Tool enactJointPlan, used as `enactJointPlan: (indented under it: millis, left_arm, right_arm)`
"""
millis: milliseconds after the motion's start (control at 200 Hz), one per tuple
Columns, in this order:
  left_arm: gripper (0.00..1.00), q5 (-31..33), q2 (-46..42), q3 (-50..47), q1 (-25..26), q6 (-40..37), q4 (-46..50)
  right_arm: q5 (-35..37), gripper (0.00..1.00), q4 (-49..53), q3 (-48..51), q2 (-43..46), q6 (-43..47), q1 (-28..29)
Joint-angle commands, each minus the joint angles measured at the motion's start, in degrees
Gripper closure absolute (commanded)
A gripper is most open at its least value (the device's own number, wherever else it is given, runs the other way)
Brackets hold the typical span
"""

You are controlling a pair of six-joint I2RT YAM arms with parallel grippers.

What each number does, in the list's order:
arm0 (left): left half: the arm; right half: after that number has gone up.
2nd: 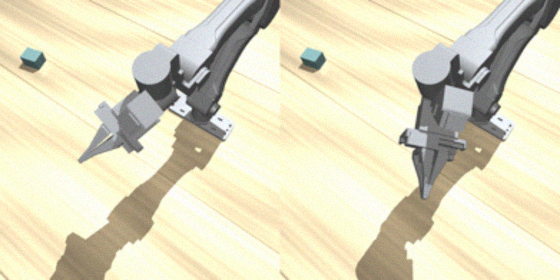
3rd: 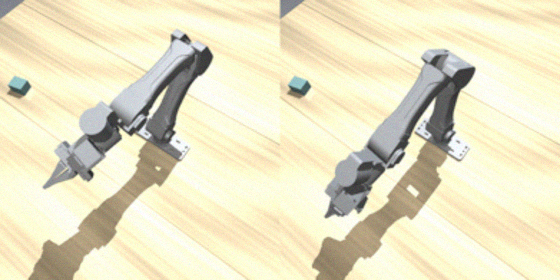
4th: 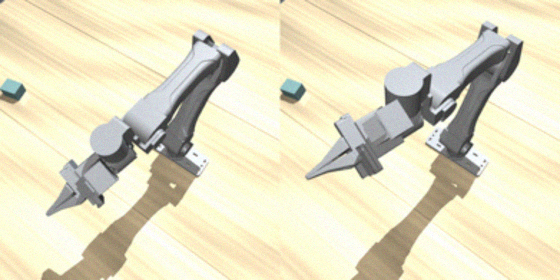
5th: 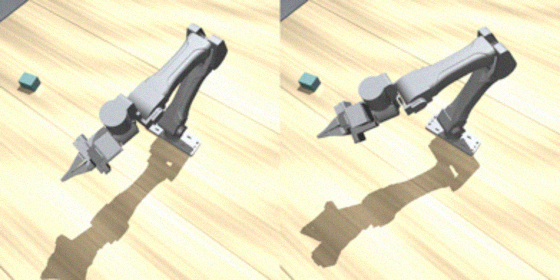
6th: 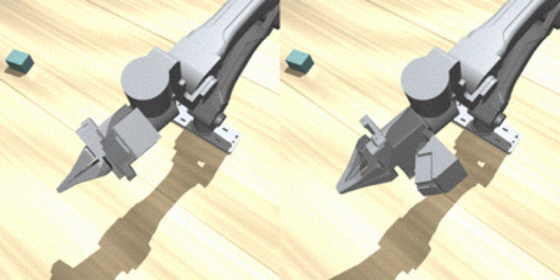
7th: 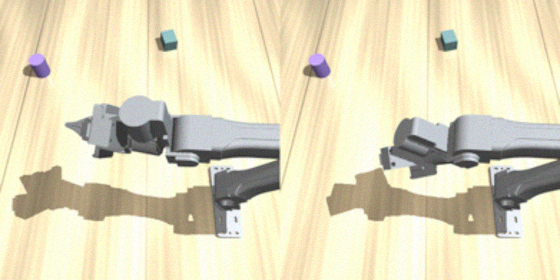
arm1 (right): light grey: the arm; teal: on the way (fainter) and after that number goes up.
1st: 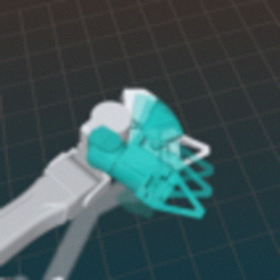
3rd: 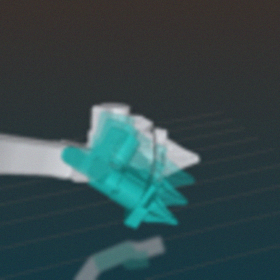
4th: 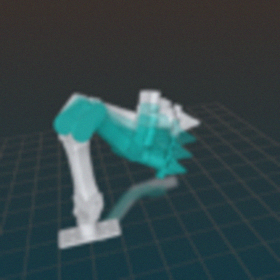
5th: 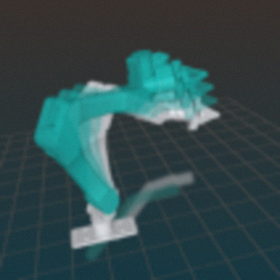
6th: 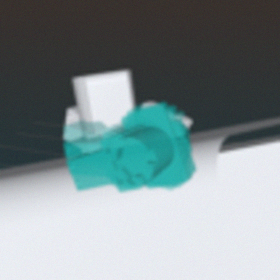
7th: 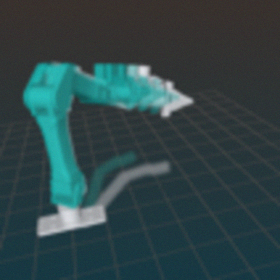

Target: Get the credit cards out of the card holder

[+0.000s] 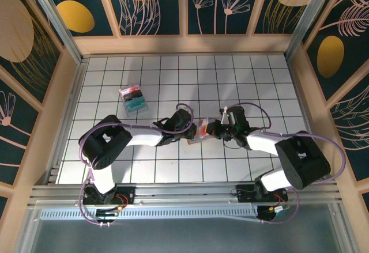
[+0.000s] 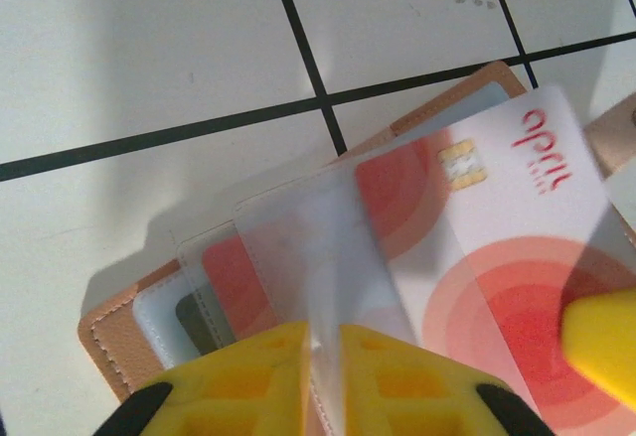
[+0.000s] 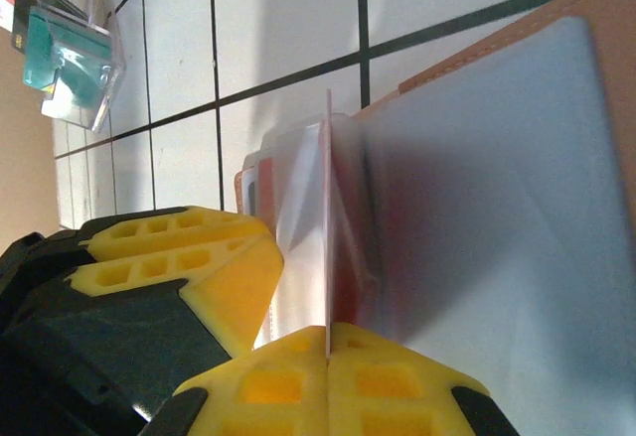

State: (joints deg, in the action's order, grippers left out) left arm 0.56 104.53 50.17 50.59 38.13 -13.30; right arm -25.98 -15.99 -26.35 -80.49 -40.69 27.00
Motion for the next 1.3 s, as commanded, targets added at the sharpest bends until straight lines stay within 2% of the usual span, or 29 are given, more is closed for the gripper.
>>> enactJointPlan:
  millis: [0, 60, 220, 365, 576, 681, 876, 1006, 1146, 1296]
  left_arm:
    - [0.77, 1.4, -1.8, -1.2, 0.1, -1.1, 5.6]
    - [0.73, 1.8, -2.8, -0.7, 0.1, -1.5, 6.0]
    - [0.53, 2.4, -6.0, 1.2, 0.1, -3.7, 7.1]
    - [0.29, 4.7, -11.1, 3.7, -0.3, -7.5, 9.9]
    - [0.16, 0.3, -16.2, 7.1, -2.5, -15.6, 12.9]
    - [0.15, -3.1, -18.4, 9.0, -3.7, -22.2, 14.6]
    - [0.17, -15.1, -19.8, 12.1, -6.8, -33.3, 17.8]
    - [0.19, -20.3, -19.1, 14.5, -7.1, -41.2, 22.5]
    - [0.22, -23.0, -19.2, 14.9, -7.4, -48.2, 24.9]
    - [0.28, -26.9, -18.8, 16.4, -8.5, -52.1, 27.0]
  right_arm:
    - [6.1, 1.0, 6.2, -2.1, 4.2, 4.1, -0.4]
    - [7.2, 1.0, 7.9, -2.2, 6.2, 5.9, -0.6]
    - [8.5, 1.0, 10.7, -2.2, 11.9, 11.4, -0.7]
    - [8.6, 1.0, 11.2, -1.5, 17.7, 16.1, -0.7]
    - [2.5, 1.0, 10.4, -1.2, 23.5, 21.7, -0.5]
    - [-0.5, 1.0, 10.7, -1.6, 25.5, 24.6, -0.1]
    - [-5.0, 1.0, 12.2, -3.6, 26.6, 29.2, 1.2]
    - [-7.8, 1.0, 14.4, -5.6, 26.1, 32.3, 2.2]
    - [-11.0, 1.0, 14.0, -6.8, 26.1, 33.7, 2.7]
    - [-13.5, 1.0, 13.9, -7.9, 25.2, 34.7, 3.8]
